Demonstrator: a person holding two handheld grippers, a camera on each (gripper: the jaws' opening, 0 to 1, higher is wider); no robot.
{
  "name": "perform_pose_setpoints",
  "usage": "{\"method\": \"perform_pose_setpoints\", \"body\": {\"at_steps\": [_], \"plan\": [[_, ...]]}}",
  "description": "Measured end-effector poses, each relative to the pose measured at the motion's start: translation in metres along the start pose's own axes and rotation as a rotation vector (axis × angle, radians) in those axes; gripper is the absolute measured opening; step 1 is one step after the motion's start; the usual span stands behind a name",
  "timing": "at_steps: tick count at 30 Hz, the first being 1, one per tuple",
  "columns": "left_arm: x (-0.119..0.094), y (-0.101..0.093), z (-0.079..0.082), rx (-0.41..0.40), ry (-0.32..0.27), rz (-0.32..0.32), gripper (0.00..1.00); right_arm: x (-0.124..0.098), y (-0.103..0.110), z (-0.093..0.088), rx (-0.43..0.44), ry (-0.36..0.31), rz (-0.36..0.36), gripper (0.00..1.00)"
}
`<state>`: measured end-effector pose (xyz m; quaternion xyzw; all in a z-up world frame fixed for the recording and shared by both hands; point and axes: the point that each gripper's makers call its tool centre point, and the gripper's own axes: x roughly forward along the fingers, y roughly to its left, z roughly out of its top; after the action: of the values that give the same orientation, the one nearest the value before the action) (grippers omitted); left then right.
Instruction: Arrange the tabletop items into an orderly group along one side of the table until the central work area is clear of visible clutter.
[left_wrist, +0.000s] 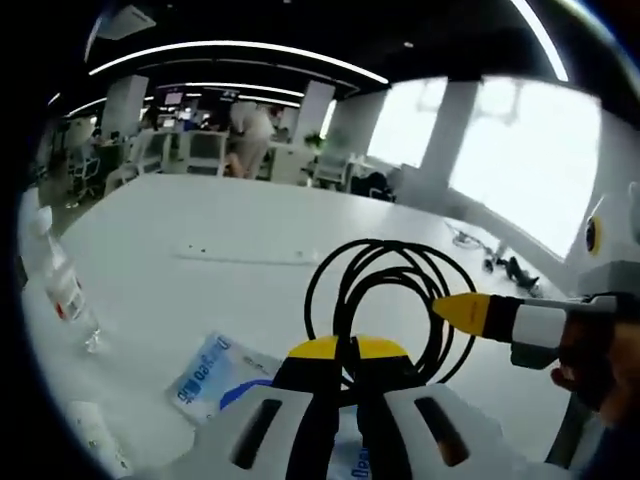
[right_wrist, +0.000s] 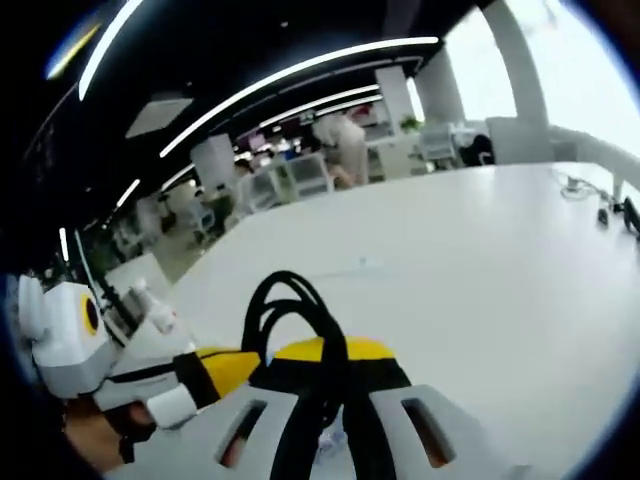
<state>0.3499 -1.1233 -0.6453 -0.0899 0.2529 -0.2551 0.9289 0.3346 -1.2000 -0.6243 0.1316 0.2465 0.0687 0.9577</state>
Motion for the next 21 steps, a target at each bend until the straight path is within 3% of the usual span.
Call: {"method": "perform_pose_setpoints", "body": {"at_steps": [5,10,13,21], "plan": [[0.022,-0.012,-0.018,-0.020,0.044,-0.038,0.02,0.005,-0.024,-0.011,-0.001,0.022,-0.040,0.01],[0.043,-0.029,-0.047,-0.026,0.121,-0.075,0.02,0.007,-0.056,-0.031,0.023,0.069,-0.102,0.01],[0.049,-0.037,-0.059,0.034,0.157,-0.088,0.03,0.005,-0.069,-0.043,0.041,0.094,-0.126,0.01],[0.057,-0.045,-0.087,0.001,0.234,-0.095,0.03,0.009,-0.091,-0.072,0.090,0.164,-0.173,0.01]]}}
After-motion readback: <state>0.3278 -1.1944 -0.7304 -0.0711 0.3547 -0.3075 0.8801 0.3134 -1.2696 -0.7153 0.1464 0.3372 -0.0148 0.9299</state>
